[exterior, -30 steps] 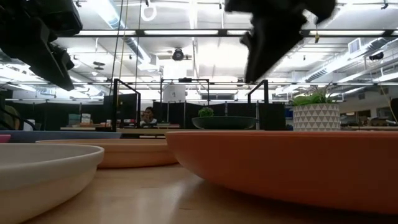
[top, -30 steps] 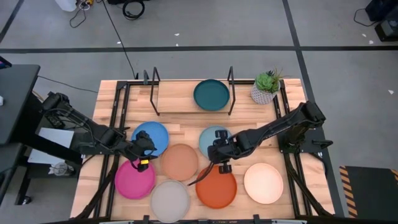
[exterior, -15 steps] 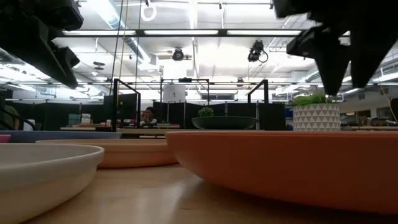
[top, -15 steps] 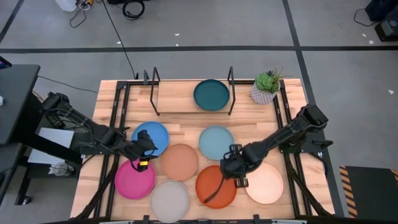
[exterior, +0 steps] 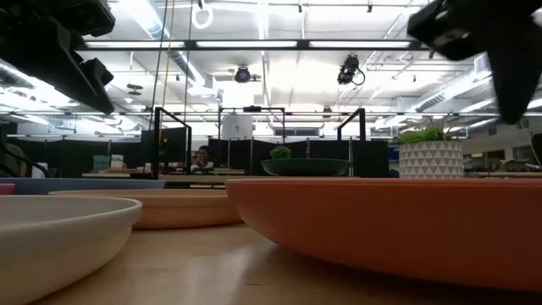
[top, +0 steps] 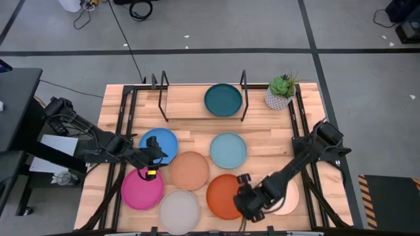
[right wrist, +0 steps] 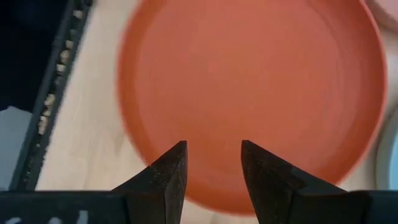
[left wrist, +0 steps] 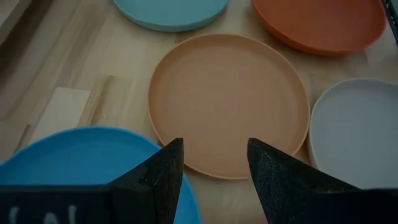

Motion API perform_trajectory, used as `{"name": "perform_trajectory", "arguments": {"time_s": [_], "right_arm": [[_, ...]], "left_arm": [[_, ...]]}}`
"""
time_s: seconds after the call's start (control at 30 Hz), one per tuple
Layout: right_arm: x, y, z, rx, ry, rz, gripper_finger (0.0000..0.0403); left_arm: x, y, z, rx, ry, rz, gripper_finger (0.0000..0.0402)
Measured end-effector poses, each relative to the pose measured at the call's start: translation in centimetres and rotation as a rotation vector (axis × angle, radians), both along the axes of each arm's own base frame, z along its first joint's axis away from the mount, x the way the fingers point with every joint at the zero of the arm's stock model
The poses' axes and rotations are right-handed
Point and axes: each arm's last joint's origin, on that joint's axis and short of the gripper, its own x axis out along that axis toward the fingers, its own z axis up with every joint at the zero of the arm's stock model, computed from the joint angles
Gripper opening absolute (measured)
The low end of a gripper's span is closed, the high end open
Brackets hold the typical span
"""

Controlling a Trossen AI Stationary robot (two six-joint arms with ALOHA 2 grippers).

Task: Place and stack plates onto a shelf
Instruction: Stack the orange plate on top of the dark blue plate on the shelf

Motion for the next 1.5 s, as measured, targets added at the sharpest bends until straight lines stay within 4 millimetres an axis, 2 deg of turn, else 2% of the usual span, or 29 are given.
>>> {"name": "perform_trajectory", "arguments": {"time_s": [0.2, 0.47, 0.63, 1.2, 1.5], "right_arm": [[-1.4, 2.2, -0.8, -0.021, -0.021, 0.01, 0.0144], [-2.1, 3.5, -3.3, -0.058, 0.032, 0.009, 0.0135], [-2.4, 4.0, -3.7, -0.071, 0.026, 0.024, 0.0135], [-2.5, 3.7, -4.2, -0.153, 0.022, 0.089, 0.0135], [-1.9, 3.1, -4.2, -0.169, 0.018, 0.1, 0.0135]], "left_arm": [[0.3, -0.1, 0.3, -0.008, -0.045, 0.017, 0.0185], [0.4, -0.1, 0.4, -0.017, -0.061, 0.017, 0.0185], [0.4, -0.1, 0.4, -0.019, -0.061, 0.018, 0.0185], [0.4, -0.2, 0.5, -0.028, -0.075, 0.018, 0.0185], [0.4, -0.2, 0.6, -0.026, -0.076, 0.017, 0.0185]]}}
